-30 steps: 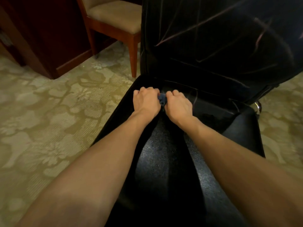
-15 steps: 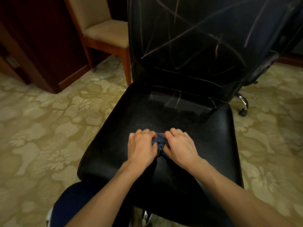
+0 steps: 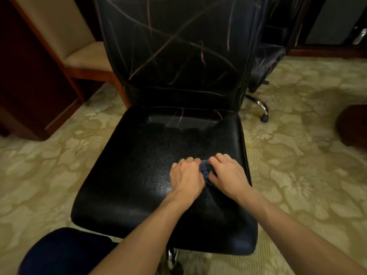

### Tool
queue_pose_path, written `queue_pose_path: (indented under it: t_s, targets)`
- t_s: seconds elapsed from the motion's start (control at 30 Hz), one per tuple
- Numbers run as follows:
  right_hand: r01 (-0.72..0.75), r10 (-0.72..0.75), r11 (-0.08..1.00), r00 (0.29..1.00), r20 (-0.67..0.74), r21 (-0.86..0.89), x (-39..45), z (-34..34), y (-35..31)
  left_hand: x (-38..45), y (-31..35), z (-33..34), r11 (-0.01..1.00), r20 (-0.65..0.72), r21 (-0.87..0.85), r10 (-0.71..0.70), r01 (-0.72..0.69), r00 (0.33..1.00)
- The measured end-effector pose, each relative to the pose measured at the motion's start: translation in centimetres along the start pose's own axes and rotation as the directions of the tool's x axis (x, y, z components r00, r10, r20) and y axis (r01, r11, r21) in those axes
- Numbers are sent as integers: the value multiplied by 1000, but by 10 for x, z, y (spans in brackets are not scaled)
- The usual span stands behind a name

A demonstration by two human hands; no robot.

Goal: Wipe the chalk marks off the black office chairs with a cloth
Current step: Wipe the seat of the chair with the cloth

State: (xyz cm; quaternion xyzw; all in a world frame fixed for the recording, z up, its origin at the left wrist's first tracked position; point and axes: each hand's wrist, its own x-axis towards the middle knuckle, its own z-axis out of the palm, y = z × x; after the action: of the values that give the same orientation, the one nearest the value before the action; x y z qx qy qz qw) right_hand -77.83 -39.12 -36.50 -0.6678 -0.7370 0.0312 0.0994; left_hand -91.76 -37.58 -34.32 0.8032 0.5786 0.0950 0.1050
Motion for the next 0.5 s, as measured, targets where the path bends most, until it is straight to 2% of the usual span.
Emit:
queue_pose_path:
  t_s: [0.07, 0.23, 0.5]
  targets:
    - [-15, 16, 1000, 1000, -24, 16, -1, 3, 0, 1, 2, 4, 999, -4, 42, -6, 6, 1000]
    - [66, -66, 998, 997, 34, -6, -5, 6, -10, -18, -15, 12, 998, 13, 55, 0, 0, 1000]
    - [58, -57, 998, 996, 68, -6, -17, 13, -52, -39, -49, 7, 998, -41, 55, -13, 15, 999]
